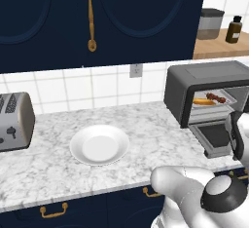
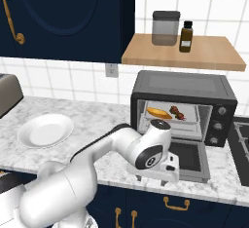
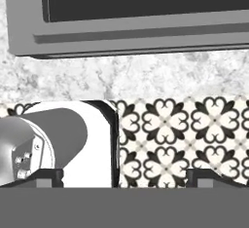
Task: Pick up the kebab skewer and baguette bread, and place them inside the toaster oven. Close the toaster oven door and start by setting the timer.
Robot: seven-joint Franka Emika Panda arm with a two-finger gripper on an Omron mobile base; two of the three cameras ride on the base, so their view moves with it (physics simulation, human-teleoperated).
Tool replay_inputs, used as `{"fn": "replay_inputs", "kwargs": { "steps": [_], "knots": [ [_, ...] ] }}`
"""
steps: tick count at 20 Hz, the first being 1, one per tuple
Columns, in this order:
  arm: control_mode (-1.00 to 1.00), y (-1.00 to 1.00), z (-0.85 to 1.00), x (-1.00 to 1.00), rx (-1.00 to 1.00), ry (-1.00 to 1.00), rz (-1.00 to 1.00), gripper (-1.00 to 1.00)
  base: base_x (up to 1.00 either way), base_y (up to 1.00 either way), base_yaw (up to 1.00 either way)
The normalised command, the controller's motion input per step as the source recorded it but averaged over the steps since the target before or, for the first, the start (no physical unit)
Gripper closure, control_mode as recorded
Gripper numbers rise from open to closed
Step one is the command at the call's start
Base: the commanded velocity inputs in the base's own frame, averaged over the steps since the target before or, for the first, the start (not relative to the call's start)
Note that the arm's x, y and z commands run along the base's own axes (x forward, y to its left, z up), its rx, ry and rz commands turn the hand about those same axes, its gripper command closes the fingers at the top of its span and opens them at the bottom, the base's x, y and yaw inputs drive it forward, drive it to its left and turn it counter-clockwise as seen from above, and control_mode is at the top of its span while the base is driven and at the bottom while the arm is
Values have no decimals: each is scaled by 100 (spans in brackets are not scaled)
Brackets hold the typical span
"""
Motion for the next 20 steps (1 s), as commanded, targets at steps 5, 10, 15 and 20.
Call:
{"fn": "replay_inputs", "kwargs": {
  "steps": [5, 10, 15, 20],
  "knots": [
    [-100, 0, -33, 0, -1, -14, 1, -100, 0, 0, 0],
    [-100, 0, -18, 20, -6, -20, 0, -100, 0, 0, 0],
    [-100, 0, -10, 19, -8, -21, 0, -100, 0, 0, 0],
    [-100, 0, -1, 23, -10, -11, 0, -100, 0, 0, 0]
  ]
}}
